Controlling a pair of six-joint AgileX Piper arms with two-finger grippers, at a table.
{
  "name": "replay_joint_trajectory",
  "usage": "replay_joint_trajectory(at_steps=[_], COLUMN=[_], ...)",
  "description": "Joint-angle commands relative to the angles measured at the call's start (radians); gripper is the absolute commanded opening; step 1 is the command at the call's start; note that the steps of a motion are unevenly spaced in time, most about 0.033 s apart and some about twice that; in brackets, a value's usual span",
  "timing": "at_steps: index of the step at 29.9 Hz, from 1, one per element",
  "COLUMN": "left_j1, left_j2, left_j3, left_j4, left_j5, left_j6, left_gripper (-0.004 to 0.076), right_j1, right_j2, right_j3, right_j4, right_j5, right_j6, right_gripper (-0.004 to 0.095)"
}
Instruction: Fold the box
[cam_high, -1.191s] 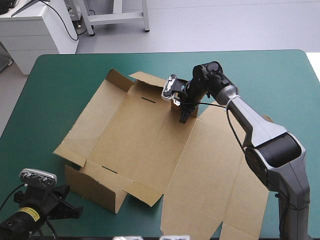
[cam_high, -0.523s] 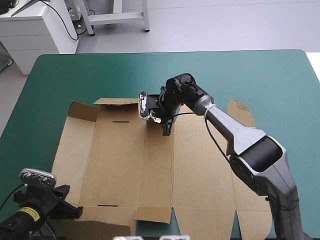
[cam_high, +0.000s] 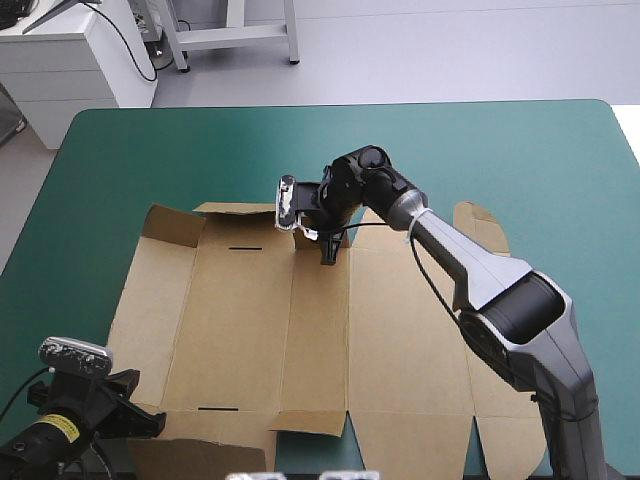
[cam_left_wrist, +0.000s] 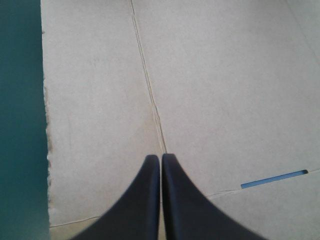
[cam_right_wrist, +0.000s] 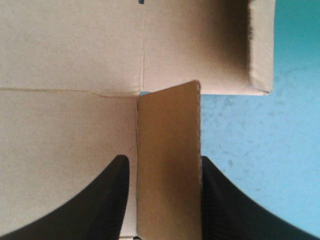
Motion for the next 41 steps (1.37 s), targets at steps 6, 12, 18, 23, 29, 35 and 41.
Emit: replay_joint_trajectory(at_steps=[6, 12, 18, 23, 29, 35, 41], left_j1=[-0.001, -0.001, -0.001, -0.001, -0.001, -0.001, -0.001], left_j2=[0.010, 0.010, 0.010, 0.010, 0.010, 0.012, 0.095], left_j3=[-0.026, -0.026, -0.026, -0.026, -0.026, -0.026, -0.114], left_j4=[-0.002, -0.002, -0.002, -0.002, -0.002, -0.002, 0.041], left_j5=[-0.051, -0.051, -0.071, -0.049, -0.065, -0.068, -0.062], left_j6=[-0.001, -0.001, -0.001, -0.001, -0.001, -0.015, -0.121], left_gripper=[-0.0008, -0.0008, -0.0008, -0.0008, -0.0008, -0.0008, -0.0008], right_j1=[-0.005, -0.005, -0.082, -0.274, -0.471, -0.566, -0.583], right_j2=[-0.158, -0.267, -0.326, -0.393, -0.503, -0.662, -0.781], right_j3=[-0.066, -0.066, -0.064, -0.023, 0.060, 0.269, 0.462], right_j4=[-0.172, -0.364, -0.440, -0.229, -0.122, -0.122, -0.122], right_j5=[0.041, 0.056, 0.185, 0.218, 0.218, 0.218, 0.171], right_j6=[0.138, 0.285, 0.527, 0.619, 0.693, 0.714, 0.730], right_gripper=[0.0412, 0.0411, 0.0364, 0.0328, 0.0275, 0.0207, 0.0184])
